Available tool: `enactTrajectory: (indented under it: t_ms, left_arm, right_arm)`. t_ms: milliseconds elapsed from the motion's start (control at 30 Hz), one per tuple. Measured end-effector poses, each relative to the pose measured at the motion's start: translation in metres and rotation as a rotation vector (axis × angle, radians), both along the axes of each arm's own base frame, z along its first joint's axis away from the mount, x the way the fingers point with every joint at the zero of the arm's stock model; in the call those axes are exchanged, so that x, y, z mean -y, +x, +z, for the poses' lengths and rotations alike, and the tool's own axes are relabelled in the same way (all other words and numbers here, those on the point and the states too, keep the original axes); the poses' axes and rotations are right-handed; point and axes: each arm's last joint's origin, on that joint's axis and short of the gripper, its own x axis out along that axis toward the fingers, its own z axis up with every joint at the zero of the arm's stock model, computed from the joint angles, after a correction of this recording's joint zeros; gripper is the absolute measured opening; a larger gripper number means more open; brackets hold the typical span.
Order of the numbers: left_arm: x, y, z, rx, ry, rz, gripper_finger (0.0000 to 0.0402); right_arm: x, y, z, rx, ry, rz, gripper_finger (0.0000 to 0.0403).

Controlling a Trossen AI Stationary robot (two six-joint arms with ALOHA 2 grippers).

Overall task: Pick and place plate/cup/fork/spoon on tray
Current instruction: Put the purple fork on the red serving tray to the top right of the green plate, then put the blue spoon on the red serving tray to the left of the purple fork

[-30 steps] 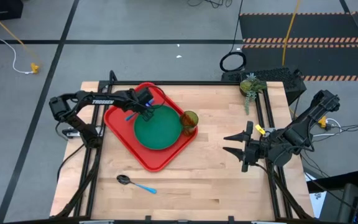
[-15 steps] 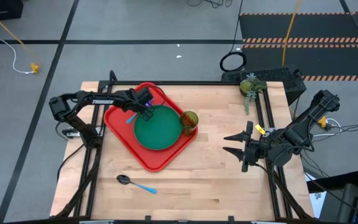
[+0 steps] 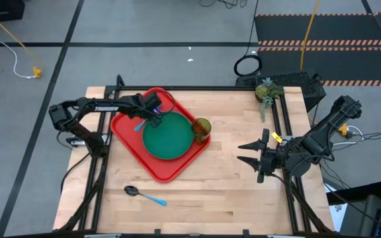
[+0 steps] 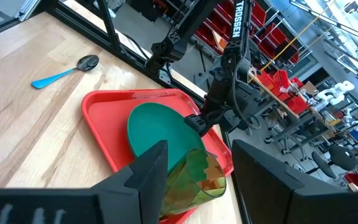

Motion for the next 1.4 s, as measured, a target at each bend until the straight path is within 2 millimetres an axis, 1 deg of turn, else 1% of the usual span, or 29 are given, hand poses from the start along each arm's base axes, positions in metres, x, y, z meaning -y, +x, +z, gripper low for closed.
enactTrajectory:
  t_ms: [67, 167, 267, 400, 533, 700, 833, 1067, 1233, 1333, 1400]
  left_arm:
    - [0.002, -0.004, 0.01, 0.018, 0.017, 0.011, 0.0058]
    - [0.006, -0.011, 0.031, 0.084, 0.073, 0.038, 0.0058]
    - [0.016, -0.02, 0.053, 0.156, 0.113, 0.061, 0.0058]
    - [0.039, -0.033, 0.077, 0.233, 0.121, 0.053, 0.0058]
    - [0.068, -0.04, 0.091, 0.297, 0.097, 0.0, 0.0058]
    - [0.108, -0.04, 0.097, 0.347, 0.038, -0.074, 0.0058]
    - [0.138, -0.038, 0.092, 0.34, 0.001, -0.099, 0.0058]
    - [0.195, -0.03, 0.086, 0.364, -0.114, -0.21, 0.0058]
    - [0.239, -0.023, 0.087, 0.349, -0.17, -0.32, 0.0058]
    - [0.266, -0.019, 0.084, 0.313, -0.203, -0.385, 0.0058]
    - [0.284, -0.015, 0.082, 0.292, -0.241, -0.395, 0.0058]
  right_arm:
    - [0.0, 0.0, 0.0, -0.002, -0.004, 0.0, 0.0171]
    - [0.0, 0.0, 0.0, -0.002, -0.003, 0.0, 0.0171]
    - [0.001, -0.001, 0.0, 0.001, 0.004, -0.003, 0.0171]
    - [0.001, -0.001, 0.0, 0.006, 0.029, -0.01, 0.0171]
    - [0.001, -0.001, 0.0, 0.015, 0.071, -0.021, 0.0171]
    - [0.001, -0.001, 0.0, 0.034, 0.159, -0.044, 0.0171]
    - [0.001, -0.001, 0.001, 0.068, 0.242, -0.088, 0.0171]
    - [0.006, 0.004, 0.003, 0.122, 0.342, -0.165, 0.0171]
    - [0.009, 0.011, -0.001, 0.118, 0.353, -0.202, 0.0171]
    - [0.01, 0.015, -0.003, 0.112, 0.346, -0.223, 0.0171]
    - [0.011, 0.018, -0.005, 0.103, 0.34, -0.229, 0.0171]
